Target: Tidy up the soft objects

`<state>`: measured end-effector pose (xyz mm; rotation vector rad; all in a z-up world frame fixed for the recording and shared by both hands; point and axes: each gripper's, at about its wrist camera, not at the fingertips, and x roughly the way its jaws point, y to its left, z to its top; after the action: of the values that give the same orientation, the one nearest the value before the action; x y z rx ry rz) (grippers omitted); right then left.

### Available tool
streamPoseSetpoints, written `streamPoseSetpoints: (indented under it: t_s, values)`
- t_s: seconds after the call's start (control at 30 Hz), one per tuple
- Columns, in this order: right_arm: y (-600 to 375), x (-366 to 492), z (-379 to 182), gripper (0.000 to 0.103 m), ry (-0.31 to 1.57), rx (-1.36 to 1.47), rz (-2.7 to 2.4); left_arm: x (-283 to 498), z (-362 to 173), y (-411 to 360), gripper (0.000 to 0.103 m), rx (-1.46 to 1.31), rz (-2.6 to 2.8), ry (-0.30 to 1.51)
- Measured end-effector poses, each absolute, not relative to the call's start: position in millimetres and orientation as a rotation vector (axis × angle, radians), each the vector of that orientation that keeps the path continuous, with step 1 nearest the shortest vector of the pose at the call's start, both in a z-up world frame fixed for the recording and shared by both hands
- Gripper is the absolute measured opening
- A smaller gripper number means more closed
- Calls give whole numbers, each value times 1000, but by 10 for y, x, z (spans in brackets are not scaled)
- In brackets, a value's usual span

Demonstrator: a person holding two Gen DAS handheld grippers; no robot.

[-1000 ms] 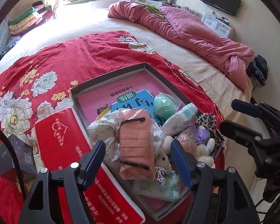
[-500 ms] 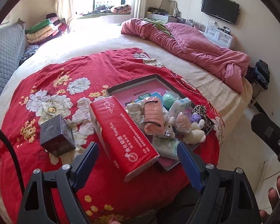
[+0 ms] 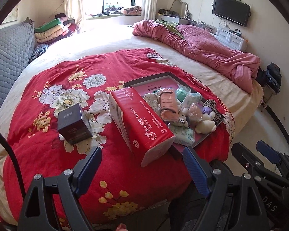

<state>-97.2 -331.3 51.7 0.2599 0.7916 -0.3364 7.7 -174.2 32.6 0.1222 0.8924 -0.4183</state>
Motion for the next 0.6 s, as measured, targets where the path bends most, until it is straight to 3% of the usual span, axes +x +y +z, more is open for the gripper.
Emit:
streamPoseSetpoints:
  t_s: [0.6]
  values:
    - [-3233, -1006, 466, 79, 812, 237, -327, 59, 221, -1766, 85, 141, -395, 913]
